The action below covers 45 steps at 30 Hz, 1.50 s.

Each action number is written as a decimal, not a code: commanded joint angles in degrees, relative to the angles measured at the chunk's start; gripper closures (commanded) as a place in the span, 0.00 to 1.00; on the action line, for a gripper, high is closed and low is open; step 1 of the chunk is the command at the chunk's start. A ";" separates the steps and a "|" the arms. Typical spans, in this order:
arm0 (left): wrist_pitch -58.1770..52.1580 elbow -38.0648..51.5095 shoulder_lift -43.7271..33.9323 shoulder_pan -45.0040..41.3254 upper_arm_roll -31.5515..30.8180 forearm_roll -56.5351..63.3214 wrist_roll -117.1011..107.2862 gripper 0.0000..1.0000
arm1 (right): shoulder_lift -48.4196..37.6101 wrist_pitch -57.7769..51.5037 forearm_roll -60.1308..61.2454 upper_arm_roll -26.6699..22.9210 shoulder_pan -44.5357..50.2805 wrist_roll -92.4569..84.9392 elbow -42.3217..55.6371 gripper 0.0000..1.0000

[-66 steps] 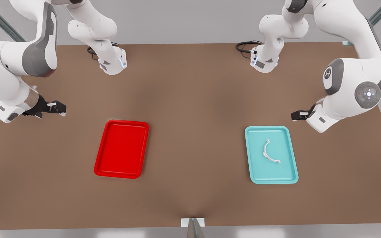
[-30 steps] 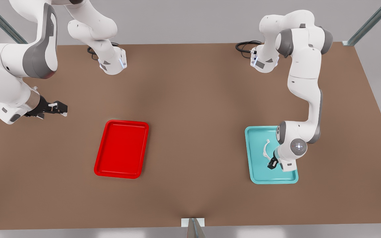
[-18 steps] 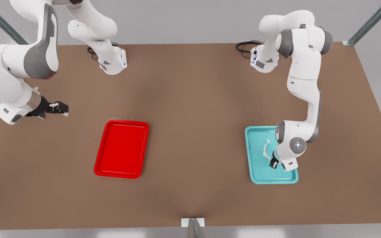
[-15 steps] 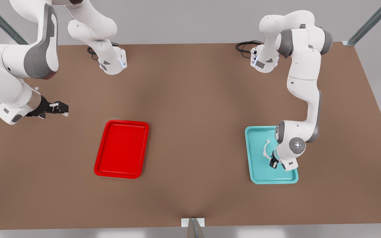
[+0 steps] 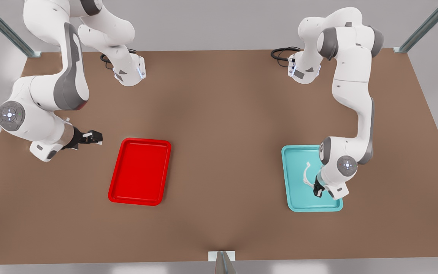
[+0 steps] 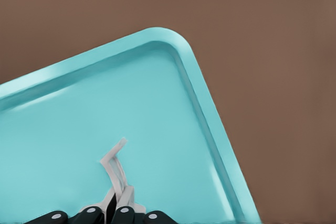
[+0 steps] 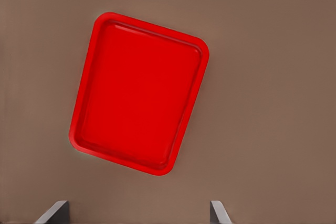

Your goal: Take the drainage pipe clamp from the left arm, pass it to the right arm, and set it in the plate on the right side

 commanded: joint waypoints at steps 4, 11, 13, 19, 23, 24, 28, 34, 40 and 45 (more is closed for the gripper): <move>-20.26 9.69 0.18 -1.56 -5.58 -3.10 -9.83 0.79 | 7.87 9.76 4.92 0.07 9.63 11.81 5.58 0.00; -18.60 23.05 7.38 -15.26 -9.89 -1.26 -52.53 0.79 | 13.23 21.00 6.68 0.07 16.57 12.96 4.79 0.00; -18.95 26.21 8.88 -19.75 -9.18 -1.17 -60.98 0.79 | 13.76 24.26 6.68 0.07 19.56 12.96 4.18 0.00; -18.86 29.64 10.81 -21.34 -9.45 -1.43 -72.06 0.79 | 14.28 30.50 7.38 0.24 23.17 13.22 1.63 0.00; -17.89 30.87 10.81 -21.25 -11.21 -1.69 -71.53 0.79 | 14.63 34.90 7.73 1.38 24.66 13.22 -0.83 0.00; -16.84 30.96 11.16 -21.25 -11.91 -1.78 -71.27 0.79 | 15.07 34.90 7.73 1.74 24.66 13.22 -0.83 0.00; -14.46 31.23 12.04 -21.16 -13.23 -1.87 -66.44 0.79 | 16.30 36.48 7.82 1.82 27.04 13.13 -0.92 0.00; -14.11 31.40 12.13 -21.16 -13.58 -1.87 -66.52 0.79 | 13.67 40.78 7.82 1.82 28.70 12.96 -7.77 0.00; -13.06 31.75 12.48 -21.07 -13.67 -2.04 -67.05 0.79 | 15.25 44.12 7.82 1.82 30.03 13.04 -9.01 0.00; -13.32 31.75 12.39 -20.99 -13.67 -2.48 -66.79 0.79 | 16.22 44.12 7.73 2.09 29.50 13.13 -8.48 0.00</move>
